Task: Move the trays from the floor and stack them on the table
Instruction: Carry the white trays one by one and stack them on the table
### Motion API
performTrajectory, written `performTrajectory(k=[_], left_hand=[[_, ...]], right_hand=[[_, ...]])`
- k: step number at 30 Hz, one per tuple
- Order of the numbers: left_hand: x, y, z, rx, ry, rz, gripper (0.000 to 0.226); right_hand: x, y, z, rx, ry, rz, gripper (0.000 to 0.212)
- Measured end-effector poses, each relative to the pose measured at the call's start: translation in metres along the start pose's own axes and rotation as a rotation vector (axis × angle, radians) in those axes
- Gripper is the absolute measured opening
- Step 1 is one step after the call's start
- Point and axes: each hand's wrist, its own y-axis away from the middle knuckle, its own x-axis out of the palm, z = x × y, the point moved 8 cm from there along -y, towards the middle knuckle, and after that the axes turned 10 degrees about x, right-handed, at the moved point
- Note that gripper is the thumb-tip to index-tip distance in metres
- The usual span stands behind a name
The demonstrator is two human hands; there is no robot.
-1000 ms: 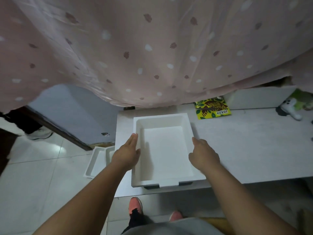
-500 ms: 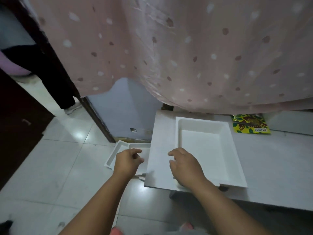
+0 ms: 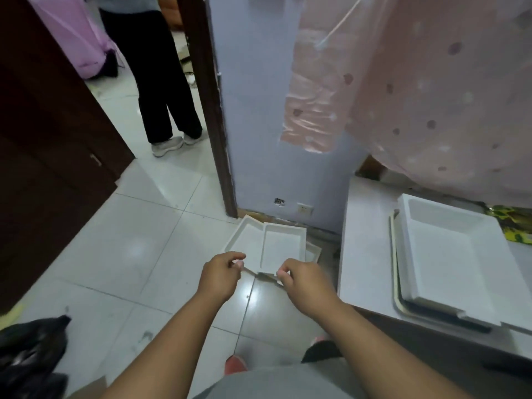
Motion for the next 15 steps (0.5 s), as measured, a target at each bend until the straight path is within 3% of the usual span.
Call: performTrajectory(k=[6, 10, 15], left_hand=[[-0.009, -0.043, 0.022, 0.001, -0.030, 0.054, 0.022], [-0.003, -0.072, 0.037, -0.084, 0.035, 0.095, 0.034], [0.002, -0.127, 0.076, -0.279, 0.079, 0.108, 0.030]], right_hand=[[0.008, -0.047, 0.016, 0.092, -0.080, 0.002, 0.051], [0.028, -0.101, 0.008, 0.165, -0.154, 0.064, 0.011], [0.080, -0.198, -0.008, 0.320, -0.264, 0.285, 0.016]])
